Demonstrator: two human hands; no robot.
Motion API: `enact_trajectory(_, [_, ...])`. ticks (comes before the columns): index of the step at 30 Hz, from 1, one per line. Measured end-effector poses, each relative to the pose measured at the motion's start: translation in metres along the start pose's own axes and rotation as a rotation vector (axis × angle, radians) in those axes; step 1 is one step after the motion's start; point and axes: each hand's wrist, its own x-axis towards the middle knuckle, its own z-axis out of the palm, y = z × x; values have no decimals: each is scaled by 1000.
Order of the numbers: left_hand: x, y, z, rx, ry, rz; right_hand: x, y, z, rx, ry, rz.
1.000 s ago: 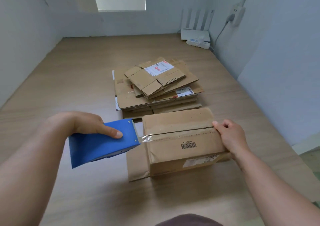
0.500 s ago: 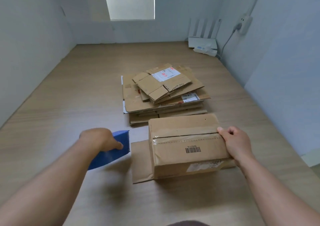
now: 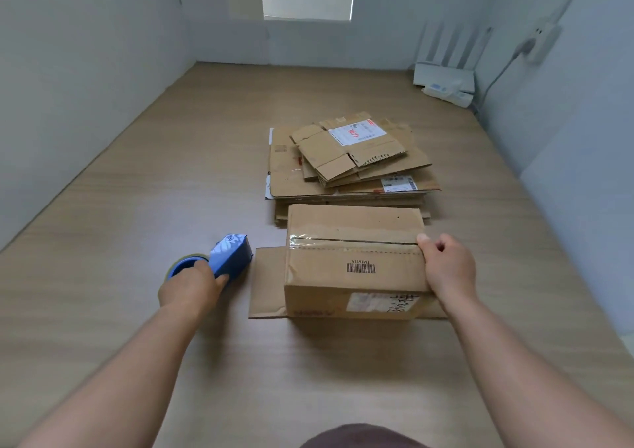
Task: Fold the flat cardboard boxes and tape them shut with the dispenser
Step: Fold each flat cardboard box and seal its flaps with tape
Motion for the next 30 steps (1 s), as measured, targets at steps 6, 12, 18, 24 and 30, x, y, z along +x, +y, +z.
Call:
enact_trajectory(6, [-42,60,-33,-697,208,47,2,4,-2,-37,-19,-33])
enact_trajectory(12, [-63,136,-40,-660,-55,33,4,9,2,-52,-7,-63])
enact_trajectory(18, [-61,133,-31,-762,80,-3,-1,2,-4,-166,-49,-77])
enact_trajectory(24, [-66,150,-44,-476,12,-63,-19,-32,-2,-577,-236,68])
enact_trajectory(30, [-68,157,-36,-466,93,-99,-12,-35,14,-546,-156,72])
